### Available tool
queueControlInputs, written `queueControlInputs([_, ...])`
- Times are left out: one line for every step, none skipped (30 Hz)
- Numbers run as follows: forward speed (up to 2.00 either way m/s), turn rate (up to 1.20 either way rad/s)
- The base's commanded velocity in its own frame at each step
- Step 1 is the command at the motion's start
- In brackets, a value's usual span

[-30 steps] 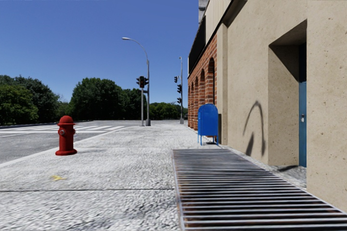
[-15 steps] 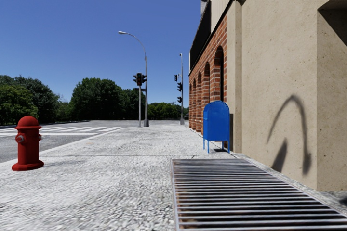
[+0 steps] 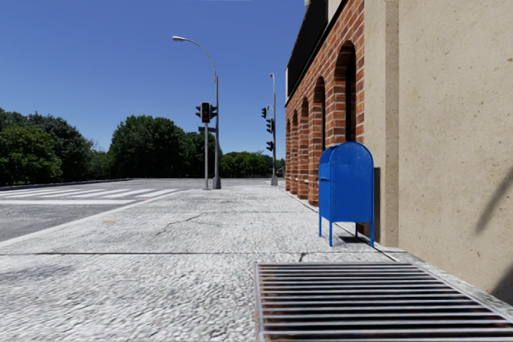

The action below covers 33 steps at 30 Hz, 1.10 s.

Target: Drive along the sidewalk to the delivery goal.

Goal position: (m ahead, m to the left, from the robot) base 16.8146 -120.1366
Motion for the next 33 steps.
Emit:
queueControlInputs([1.99, 0.00])
queueControlInputs([1.99, 0.00])
queueControlInputs([1.99, 0.00])
queueControlInputs([1.99, 0.00])
queueControlInputs([1.99, 0.00])
queueControlInputs([1.99, 0.00])
queueControlInputs([1.99, 0.00])
queueControlInputs([1.99, 0.00])
queueControlInputs([1.99, 0.00])
queueControlInputs([1.99, 0.00])
queueControlInputs([1.99, 0.00])
queueControlInputs([1.99, 0.00])
queueControlInputs([1.99, 0.00])
queueControlInputs([1.99, 0.00])
queueControlInputs([1.99, 0.00])
queueControlInputs([1.99, 0.00])
queueControlInputs([1.99, 0.00])
queueControlInputs([1.99, 0.00])
queueControlInputs([1.99, 0.00])
queueControlInputs([1.99, 0.00])
queueControlInputs([1.99, 0.00])
queueControlInputs([1.99, 0.00])
queueControlInputs([1.99, 0.00])
queueControlInputs([1.99, 0.00])
queueControlInputs([1.99, 0.00])
queueControlInputs([1.99, 0.00])
queueControlInputs([1.99, 0.00])
queueControlInputs([1.99, 0.00])
queueControlInputs([1.99, 0.00])
queueControlInputs([1.99, 0.00])
queueControlInputs([1.99, 0.00])
queueControlInputs([1.99, 0.00])
queueControlInputs([1.99, 0.00])
